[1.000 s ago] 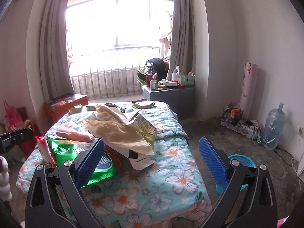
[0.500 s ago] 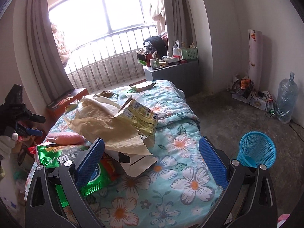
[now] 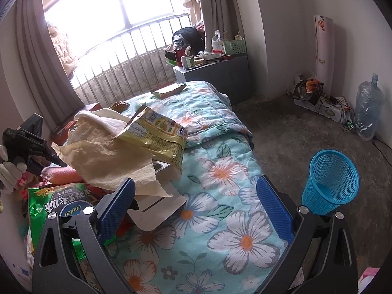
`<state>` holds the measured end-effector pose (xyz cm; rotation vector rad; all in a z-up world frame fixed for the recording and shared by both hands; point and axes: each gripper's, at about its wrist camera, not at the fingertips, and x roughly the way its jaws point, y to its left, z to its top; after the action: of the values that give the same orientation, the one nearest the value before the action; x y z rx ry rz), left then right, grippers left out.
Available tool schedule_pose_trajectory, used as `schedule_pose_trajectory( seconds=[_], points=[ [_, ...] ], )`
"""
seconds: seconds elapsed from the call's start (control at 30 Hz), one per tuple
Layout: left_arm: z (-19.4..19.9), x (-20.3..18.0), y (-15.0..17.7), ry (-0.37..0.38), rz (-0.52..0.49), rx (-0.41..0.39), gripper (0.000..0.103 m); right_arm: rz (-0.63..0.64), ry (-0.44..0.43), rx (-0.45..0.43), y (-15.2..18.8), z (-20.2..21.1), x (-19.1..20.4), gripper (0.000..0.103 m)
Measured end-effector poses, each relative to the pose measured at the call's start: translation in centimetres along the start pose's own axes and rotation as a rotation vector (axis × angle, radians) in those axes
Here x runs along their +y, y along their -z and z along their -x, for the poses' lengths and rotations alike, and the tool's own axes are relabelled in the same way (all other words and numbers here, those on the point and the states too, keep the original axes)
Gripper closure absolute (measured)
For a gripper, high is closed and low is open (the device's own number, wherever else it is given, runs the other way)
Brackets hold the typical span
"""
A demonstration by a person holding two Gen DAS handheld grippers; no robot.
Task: Collect trash
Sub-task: 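Grasp the pink mesh pad with the left tool while the right tool grasps the yellow snack wrapper, then carry both items over the blue wastebasket and open both tools to drop them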
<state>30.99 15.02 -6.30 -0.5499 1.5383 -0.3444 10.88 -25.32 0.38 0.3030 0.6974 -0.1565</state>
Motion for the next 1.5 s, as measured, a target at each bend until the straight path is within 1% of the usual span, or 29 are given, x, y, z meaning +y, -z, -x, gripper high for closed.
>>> schedule_pose_trajectory(
  seconds=[0.03, 0.1, 0.23, 0.3, 0.33, 0.43, 0.57, 0.6, 0.67, 0.7, 0.77, 0.9, 1.0, 1.03, 1.07, 1.17, 1.3, 1.33, 1.4, 1.5],
  points=[
    [0.2, 0.0, 0.0, 0.007, -0.005, -0.012, 0.064, 0.002, 0.0, 0.0, -0.1, -0.1, 0.1, 0.006],
    [0.8, 0.1, 0.1, 0.025, -0.01, -0.037, 0.066, 0.012, 0.001, -0.006, -0.4, -0.2, 0.3, 0.006],
    [2.7, 0.5, 0.6, 0.035, -0.02, -0.113, 0.068, 0.04, -0.003, -0.025, -1.0, 0.1, 0.8, 0.007],
    [4.1, 1.0, 1.1, 0.035, -0.027, -0.159, 0.069, 0.055, -0.011, -0.031, -1.4, 0.2, 1.1, 0.007],
    [5.0, 1.3, 1.4, 0.03, -0.032, -0.187, 0.069, 0.062, -0.02, -0.035, -1.6, 0.3, 1.3, 0.009],
    [7.4, 1.8, 2.4, 0.01, -0.04, -0.284, 0.069, 0.076, -0.06, -0.043, -2.8, 0.5, 1.7, 0.011],
    [10.5, 1.6, 3.7, -0.005, -0.068, -0.425, 0.07, 0.08, -0.166, 0.01, -5.3, -0.5, 2.6, 0.015],
    [11.0, 1.4, 4.1, 0.0, -0.074, -0.448, 0.07, 0.091, -0.181, 0.029, -6.0, -1.0, 3.2, 0.015],
    [11.7, 1.3, 4.7, 0.016, -0.083, -0.483, 0.07, 0.154, -0.185, 0.048, -7.0, -2.0, 5.0, 0.019],
    [11.9, 1.4, 5.0, 0.025, -0.085, -0.491, 0.07, 0.189, -0.182, 0.055, -7.2, -2.7, 5.9, 0.021],
    [11.6, 1.4, 5.2, 0.04, -0.085, -0.493, 0.07, 0.235, -0.191, 0.089, -7.4, -4.2, 7.4, 0.031],
    [10.8, 1.6, 5.4, 0.058, -0.089, -0.479, 0.07, 0.312, -0.163, 0.158, -6.8, -7.1, 9.0, 0.038],
    [10.6, 2.3, 5.6, 0.069, -0.083, -0.472, 0.07, 0.328, -0.169, 0.219, -6.3, -8.9, 9.2, 0.051],
    [10.6, 2.5, 5.7, 0.073, -0.08, -0.473, 0.07, 0.32, -0.175, 0.238, -6.2, -9.3, 9.2, 0.059],
    [10.7, 2.7, 5.7, 0.076, -0.079, -0.474, 0.07, 0.308, -0.179, 0.248, -6.1, -9.5, 9.0, 0.063],
    [11.0, 3.1, 5.8, 0.083, -0.075, -0.482, 0.07, 0.266, -0.19, 0.24, -6.3, -9.1, 8.5, 0.068],
    [11.3, 3.2, 6.0, 0.085, -0.075, -0.493, 0.07, 0.182, -0.219, 0.2, -7.2, -7.6, 7.0, 0.071],
    [11.4, 3.2, 6.1, 0.084, -0.074, -0.497, 0.07, 0.153, -0.232, 0.191, -7.3, -7.2, 6.4, 0.071],
    [11.6, 3.2, 6.4, 0.086, -0.075, -0.501, 0.07, 0.076, -0.284, 0.187, -7.5, -6.7, 4.9, 0.071],
    [11.8, 2.8, 6.9, 0.083, -0.077, -0.506, 0.07, -0.065, -0.353, 0.212, -7.2, -7.0, 2.3, 0.071]
  ],
)
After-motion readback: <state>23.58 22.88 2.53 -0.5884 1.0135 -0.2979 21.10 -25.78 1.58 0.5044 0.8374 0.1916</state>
